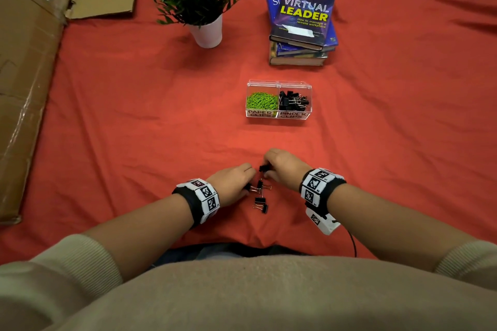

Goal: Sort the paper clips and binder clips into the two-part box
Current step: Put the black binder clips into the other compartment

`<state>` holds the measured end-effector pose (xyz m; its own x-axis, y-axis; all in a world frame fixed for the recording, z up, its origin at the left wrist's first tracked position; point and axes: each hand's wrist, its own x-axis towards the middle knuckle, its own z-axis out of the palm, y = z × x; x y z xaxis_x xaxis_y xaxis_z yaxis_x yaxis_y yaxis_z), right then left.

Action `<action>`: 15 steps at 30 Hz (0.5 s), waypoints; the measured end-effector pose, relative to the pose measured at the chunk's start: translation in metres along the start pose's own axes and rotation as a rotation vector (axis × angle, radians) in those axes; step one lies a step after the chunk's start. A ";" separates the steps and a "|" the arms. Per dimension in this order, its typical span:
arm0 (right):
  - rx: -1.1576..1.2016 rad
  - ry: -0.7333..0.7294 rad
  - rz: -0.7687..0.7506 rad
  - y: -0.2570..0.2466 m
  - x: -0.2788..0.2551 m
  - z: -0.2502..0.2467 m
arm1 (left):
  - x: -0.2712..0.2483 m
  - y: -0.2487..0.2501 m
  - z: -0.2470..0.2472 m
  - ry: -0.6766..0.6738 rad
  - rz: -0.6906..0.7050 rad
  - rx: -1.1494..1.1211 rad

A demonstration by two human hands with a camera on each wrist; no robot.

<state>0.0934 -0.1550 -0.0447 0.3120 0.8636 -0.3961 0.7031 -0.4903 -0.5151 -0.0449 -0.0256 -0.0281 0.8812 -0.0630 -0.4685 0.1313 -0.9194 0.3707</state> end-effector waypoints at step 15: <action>0.291 0.634 0.339 0.056 0.038 -0.125 | 0.035 -0.006 -0.050 0.288 -0.185 -0.431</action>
<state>0.2241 -0.1349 0.0066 0.8480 0.5200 -0.1023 0.3350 -0.6756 -0.6568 0.0074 -0.0032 -0.0065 0.9066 0.2490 -0.3406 0.4163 -0.6594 0.6260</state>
